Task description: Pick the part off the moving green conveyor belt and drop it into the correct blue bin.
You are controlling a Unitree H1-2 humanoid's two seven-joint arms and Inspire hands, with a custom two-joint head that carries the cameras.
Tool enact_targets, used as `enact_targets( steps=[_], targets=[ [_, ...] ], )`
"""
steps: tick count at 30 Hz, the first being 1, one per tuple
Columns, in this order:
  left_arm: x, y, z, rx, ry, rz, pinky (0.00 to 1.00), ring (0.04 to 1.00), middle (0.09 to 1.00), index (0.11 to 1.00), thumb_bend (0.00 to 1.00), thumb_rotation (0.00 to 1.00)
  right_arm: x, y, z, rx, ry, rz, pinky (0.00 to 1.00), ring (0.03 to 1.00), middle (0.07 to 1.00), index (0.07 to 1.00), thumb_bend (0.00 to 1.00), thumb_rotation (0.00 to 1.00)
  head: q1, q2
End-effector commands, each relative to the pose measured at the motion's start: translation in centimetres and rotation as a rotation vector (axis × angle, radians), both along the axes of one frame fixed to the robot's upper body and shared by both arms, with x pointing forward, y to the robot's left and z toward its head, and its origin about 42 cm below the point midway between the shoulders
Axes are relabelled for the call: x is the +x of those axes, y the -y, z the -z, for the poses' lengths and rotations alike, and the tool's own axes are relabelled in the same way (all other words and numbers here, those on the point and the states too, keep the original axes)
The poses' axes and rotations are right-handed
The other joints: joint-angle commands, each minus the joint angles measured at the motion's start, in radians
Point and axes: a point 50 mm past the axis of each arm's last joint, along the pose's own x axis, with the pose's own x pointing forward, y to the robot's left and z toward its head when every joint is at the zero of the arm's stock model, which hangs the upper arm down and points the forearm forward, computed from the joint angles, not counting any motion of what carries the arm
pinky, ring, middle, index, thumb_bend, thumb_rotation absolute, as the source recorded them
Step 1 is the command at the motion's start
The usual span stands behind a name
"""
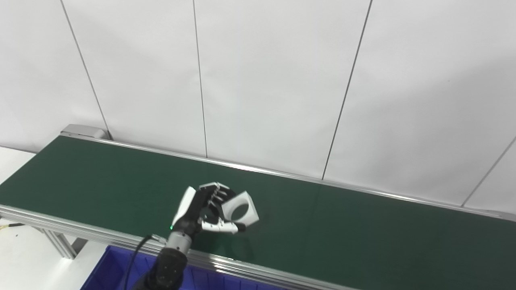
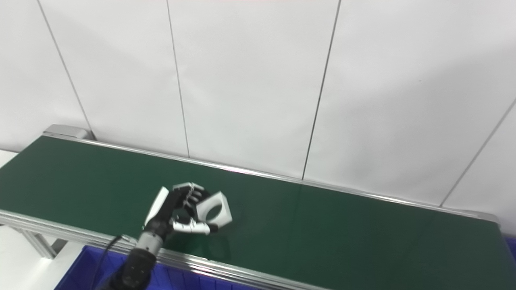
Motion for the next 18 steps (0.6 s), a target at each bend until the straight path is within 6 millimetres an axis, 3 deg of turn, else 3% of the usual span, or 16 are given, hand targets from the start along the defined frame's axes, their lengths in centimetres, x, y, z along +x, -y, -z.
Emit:
enact_targets(
  steps=[1,4,9,18],
  targets=[
    [-0.3,0.0,-3.4,-0.034,0.088,0.039,0.33,0.391,0.481,0.547,0.5,0.0,0.3,-0.3,-0.9,0.018,0.065,-0.007,0.68,0.755,0.808,0.835,0.67,0.01,-0.006,0.002],
    [-2.2,-0.3,-5.9,-0.083,0.13,0.103,0.3,0.384,0.471,0.544,0.5,0.0,0.3,-0.4,-1.0,0.004,0.07,-0.009,0.67,0.753,0.812,0.835,0.67,0.02,-0.015,0.005],
    [-4.6,-0.6,-8.0,-0.15,0.169,0.22,0.28,0.377,0.459,0.54,0.5,0.0,0.3,-0.6,-1.0,-0.012,0.076,-0.009,0.66,0.739,0.801,0.827,0.68,0.03,-0.016,0.012],
    [-8.0,-1.7,-8.7,-0.346,0.135,0.501,0.26,0.379,0.458,0.537,0.5,0.0,-0.1,-1.0,-1.2,-0.002,0.078,-0.022,0.67,0.751,0.807,0.838,0.67,0.03,-0.028,0.045]
  ],
)
